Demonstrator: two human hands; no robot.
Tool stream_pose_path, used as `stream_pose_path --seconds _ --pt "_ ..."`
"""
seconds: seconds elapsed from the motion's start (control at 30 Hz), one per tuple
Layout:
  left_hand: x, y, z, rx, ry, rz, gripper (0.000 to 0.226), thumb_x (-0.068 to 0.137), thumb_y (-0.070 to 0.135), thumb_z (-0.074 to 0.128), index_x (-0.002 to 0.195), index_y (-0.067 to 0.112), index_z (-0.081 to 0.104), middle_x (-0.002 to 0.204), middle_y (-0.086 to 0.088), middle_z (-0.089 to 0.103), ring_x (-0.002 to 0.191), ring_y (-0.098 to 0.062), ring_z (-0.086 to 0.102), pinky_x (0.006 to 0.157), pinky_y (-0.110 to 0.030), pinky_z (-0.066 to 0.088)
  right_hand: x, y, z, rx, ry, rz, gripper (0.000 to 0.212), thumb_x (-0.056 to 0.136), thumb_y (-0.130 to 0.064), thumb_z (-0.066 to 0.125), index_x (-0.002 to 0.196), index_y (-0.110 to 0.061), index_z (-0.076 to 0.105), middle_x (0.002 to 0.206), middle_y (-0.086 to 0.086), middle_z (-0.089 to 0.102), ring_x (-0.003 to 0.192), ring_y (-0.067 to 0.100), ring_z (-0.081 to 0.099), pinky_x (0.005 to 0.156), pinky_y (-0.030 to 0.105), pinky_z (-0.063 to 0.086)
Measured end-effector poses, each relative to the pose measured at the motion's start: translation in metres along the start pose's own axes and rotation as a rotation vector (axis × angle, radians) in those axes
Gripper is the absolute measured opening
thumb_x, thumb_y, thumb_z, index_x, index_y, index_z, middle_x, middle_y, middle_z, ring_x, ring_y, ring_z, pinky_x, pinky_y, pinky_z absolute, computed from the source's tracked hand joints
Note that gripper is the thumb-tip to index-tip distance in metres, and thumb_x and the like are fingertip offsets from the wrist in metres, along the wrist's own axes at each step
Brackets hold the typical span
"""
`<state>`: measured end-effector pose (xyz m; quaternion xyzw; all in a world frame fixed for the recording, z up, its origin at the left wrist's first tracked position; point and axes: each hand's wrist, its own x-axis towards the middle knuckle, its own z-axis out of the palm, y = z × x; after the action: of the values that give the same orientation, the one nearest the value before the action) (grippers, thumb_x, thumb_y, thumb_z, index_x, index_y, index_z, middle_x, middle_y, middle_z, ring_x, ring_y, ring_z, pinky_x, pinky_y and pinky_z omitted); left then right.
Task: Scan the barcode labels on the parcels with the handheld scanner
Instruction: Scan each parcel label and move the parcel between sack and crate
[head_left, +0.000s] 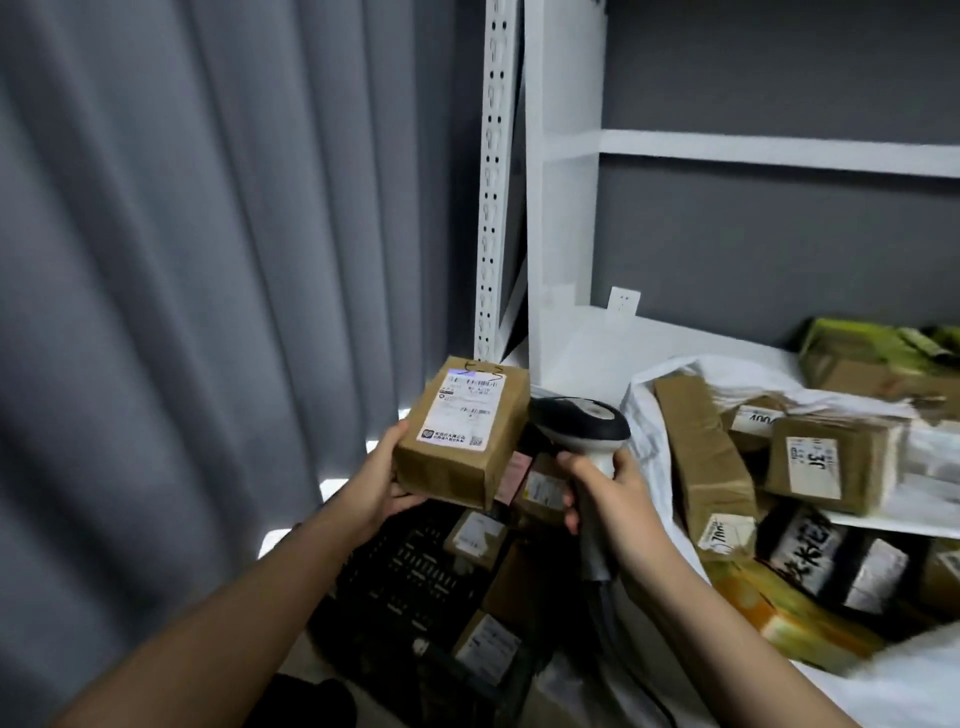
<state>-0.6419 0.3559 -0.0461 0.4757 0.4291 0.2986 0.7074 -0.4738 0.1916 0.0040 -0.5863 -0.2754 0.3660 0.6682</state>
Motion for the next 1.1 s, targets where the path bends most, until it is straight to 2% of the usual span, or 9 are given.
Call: stream_pose_path --seconds 0.17,0.27,0.4,0.47,0.57,0.67,0.83,0.93,1.1 --pt "-0.012 -0.01 0.024 -0.222 0.011 0.088 0.03 0.098 0.049 0.041 0.114 0.032 0.06 0.109 0.004 0.07 0.103 -0.02 0.065 0.089 -0.04 0.051 -0.021 -0.001 -0.016 0.042 -0.013 -0.101 0.012 0.094 -0.006 0.058 0.091 -0.011 0.048 0.056 0.009 0.05 0.038 0.015 0.042 0.041 0.024 0.036" --pt "-0.007 -0.014 0.033 -0.358 -0.03 0.011 0.02 0.092 0.043 0.054 0.105 0.03 0.062 0.104 0.0 0.069 0.105 -0.025 0.063 0.098 -0.044 0.047 -0.019 0.004 -0.02 0.078 0.002 -0.115 0.01 0.094 -0.007 0.057 0.091 -0.01 0.048 0.055 0.008 0.051 0.039 0.018 0.041 0.044 0.027 0.035" --pt "-0.003 -0.017 0.043 -0.297 -0.108 -0.087 0.027 0.079 0.031 0.069 0.103 0.022 0.06 0.11 -0.008 0.061 0.111 -0.028 0.058 0.102 -0.04 0.045 -0.014 0.005 -0.02 0.082 -0.022 -0.132 0.012 0.094 -0.007 0.058 0.091 -0.009 0.046 0.055 0.008 0.051 0.038 0.018 0.041 0.043 0.027 0.035" --pt "0.002 -0.02 0.045 -0.267 -0.114 -0.083 0.021 0.086 0.023 0.066 0.106 0.017 0.063 0.109 -0.008 0.064 0.106 -0.022 0.061 0.093 -0.032 0.049 -0.016 0.006 -0.019 0.071 -0.073 -0.141 0.02 0.088 -0.008 0.066 0.089 -0.008 0.046 0.056 0.01 0.049 0.039 0.018 0.04 0.043 0.026 0.035" --pt "0.006 -0.022 0.049 -0.226 -0.089 -0.03 0.036 0.088 0.012 0.063 0.122 0.004 0.06 0.097 -0.003 0.073 0.087 -0.011 0.069 0.071 -0.018 0.053 -0.019 0.008 -0.019 -0.01 -0.143 -0.177 0.022 0.079 -0.02 0.063 0.088 -0.009 0.046 0.057 0.01 0.046 0.043 0.018 0.038 0.049 0.023 0.036" --pt "0.007 -0.024 0.05 -0.2 -0.032 0.028 0.046 0.085 0.005 0.066 0.128 0.003 0.049 0.09 -0.003 0.074 0.074 -0.008 0.072 0.058 -0.017 0.054 -0.023 0.01 -0.016 -0.074 -0.143 -0.21 0.028 0.075 -0.028 0.065 0.081 -0.008 0.047 0.051 0.008 0.044 0.042 0.017 0.037 0.05 0.022 0.036" --pt "0.009 -0.025 0.042 -0.147 -0.026 0.089 0.088 0.072 0.015 0.078 0.145 0.016 0.029 0.117 0.002 0.057 0.1 -0.014 0.062 0.078 -0.029 0.049 -0.028 0.005 -0.016 -0.145 -0.136 -0.22 0.033 0.078 -0.031 0.06 0.067 -0.004 0.046 0.045 0.006 0.045 0.042 0.016 0.039 0.051 0.021 0.035" --pt "0.013 -0.028 0.038 -0.069 -0.046 0.112 0.106 0.059 0.031 0.08 0.15 0.025 0.025 0.14 0.004 0.046 0.116 -0.013 0.051 0.101 -0.04 0.041 -0.03 0.001 -0.017 -0.164 -0.136 -0.219 0.034 0.078 -0.031 0.059 0.064 -0.004 0.045 0.043 0.004 0.045 0.041 0.014 0.039 0.05 0.02 0.036" --pt "0.016 -0.029 0.037 -0.113 -0.05 0.136 0.099 0.065 0.023 0.08 0.149 0.026 0.029 0.143 0.005 0.044 0.119 -0.013 0.051 0.106 -0.04 0.04 -0.034 -0.004 -0.019 -0.231 -0.137 -0.234 0.034 0.078 -0.034 0.058 0.063 -0.007 0.043 0.041 0.001 0.043 0.042 0.012 0.039 0.052 0.02 0.036"
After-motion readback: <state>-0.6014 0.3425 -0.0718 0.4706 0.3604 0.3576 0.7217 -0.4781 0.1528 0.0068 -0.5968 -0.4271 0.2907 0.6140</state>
